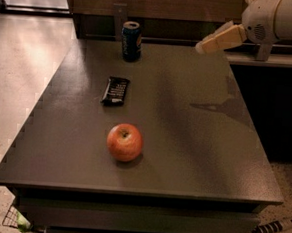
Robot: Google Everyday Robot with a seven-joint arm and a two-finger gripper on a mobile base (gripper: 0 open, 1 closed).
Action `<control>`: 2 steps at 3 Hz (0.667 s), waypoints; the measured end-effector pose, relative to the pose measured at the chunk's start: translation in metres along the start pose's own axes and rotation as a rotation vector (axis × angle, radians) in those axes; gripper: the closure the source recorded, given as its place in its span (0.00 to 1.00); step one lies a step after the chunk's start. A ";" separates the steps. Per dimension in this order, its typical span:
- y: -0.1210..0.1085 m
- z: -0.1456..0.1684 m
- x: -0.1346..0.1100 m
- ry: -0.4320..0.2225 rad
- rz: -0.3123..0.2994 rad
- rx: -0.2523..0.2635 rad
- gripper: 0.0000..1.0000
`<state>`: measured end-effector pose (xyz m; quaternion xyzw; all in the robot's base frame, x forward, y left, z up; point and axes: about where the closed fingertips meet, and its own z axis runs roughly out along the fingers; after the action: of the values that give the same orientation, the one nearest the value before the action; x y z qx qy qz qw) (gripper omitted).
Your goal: Knock pepsi can over
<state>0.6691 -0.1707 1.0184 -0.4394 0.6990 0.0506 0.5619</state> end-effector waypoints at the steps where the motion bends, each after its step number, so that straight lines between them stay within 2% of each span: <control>1: -0.012 0.037 -0.023 -0.149 0.036 -0.011 0.00; 2: -0.011 0.082 -0.036 -0.256 0.097 -0.062 0.00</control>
Offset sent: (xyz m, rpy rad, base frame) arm 0.0926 0.0833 0.0026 0.3371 -0.0668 0.1760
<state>0.7369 -0.1113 1.0234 -0.4122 0.6401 0.1547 0.6296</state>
